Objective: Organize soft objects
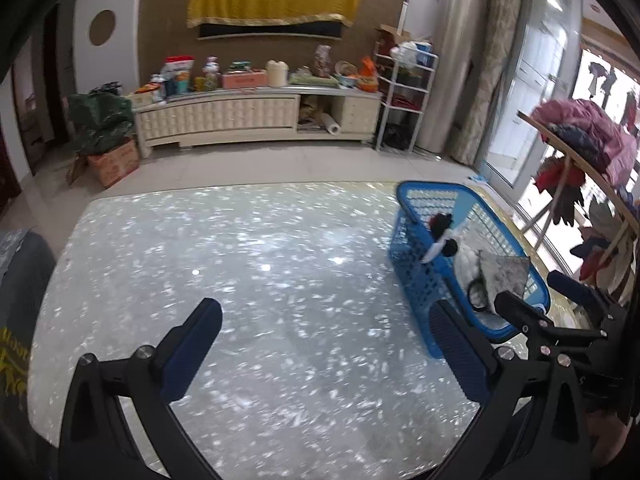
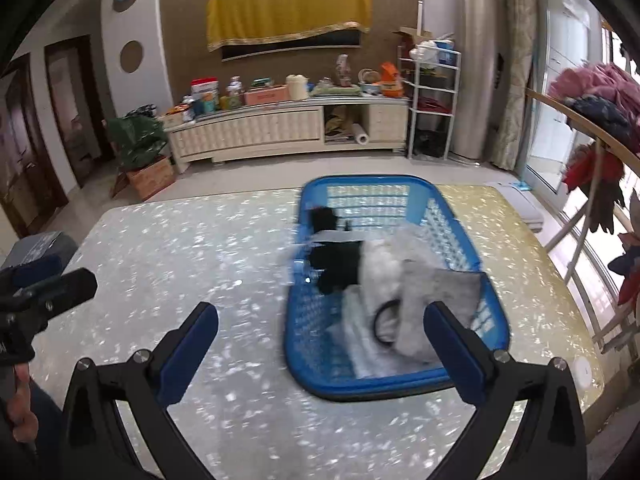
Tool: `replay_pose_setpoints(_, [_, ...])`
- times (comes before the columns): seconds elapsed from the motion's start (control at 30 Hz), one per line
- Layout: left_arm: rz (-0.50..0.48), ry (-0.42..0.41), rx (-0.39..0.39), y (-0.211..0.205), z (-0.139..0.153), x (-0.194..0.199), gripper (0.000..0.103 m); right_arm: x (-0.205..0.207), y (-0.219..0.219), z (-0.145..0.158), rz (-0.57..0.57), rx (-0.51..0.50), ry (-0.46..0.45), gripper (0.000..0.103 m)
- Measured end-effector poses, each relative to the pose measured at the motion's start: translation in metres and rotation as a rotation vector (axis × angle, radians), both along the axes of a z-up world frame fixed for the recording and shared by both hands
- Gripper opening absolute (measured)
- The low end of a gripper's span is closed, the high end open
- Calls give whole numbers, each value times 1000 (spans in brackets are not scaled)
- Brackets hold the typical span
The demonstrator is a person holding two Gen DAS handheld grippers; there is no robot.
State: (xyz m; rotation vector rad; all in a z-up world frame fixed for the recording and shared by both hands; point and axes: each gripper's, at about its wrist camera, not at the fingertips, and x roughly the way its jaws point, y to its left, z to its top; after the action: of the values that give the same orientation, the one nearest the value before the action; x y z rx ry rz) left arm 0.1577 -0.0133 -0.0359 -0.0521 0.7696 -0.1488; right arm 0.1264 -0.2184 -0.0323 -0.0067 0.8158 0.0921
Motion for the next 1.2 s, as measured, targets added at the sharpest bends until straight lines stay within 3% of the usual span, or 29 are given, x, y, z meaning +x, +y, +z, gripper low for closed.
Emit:
replay_pose_setpoints(0.47, [137,-143,46,76,55,-82,102,-37,68,48,153,40,-118,103])
replay_pose_setpoints(0.8, [164,-202,75,89,71,-115,102,-64,87,75,220,53,-205,103])
replay_pose_setpoints(1.2, [147,-212,81,87,72,-132,102,-76,91,79,248,51,-232,103])
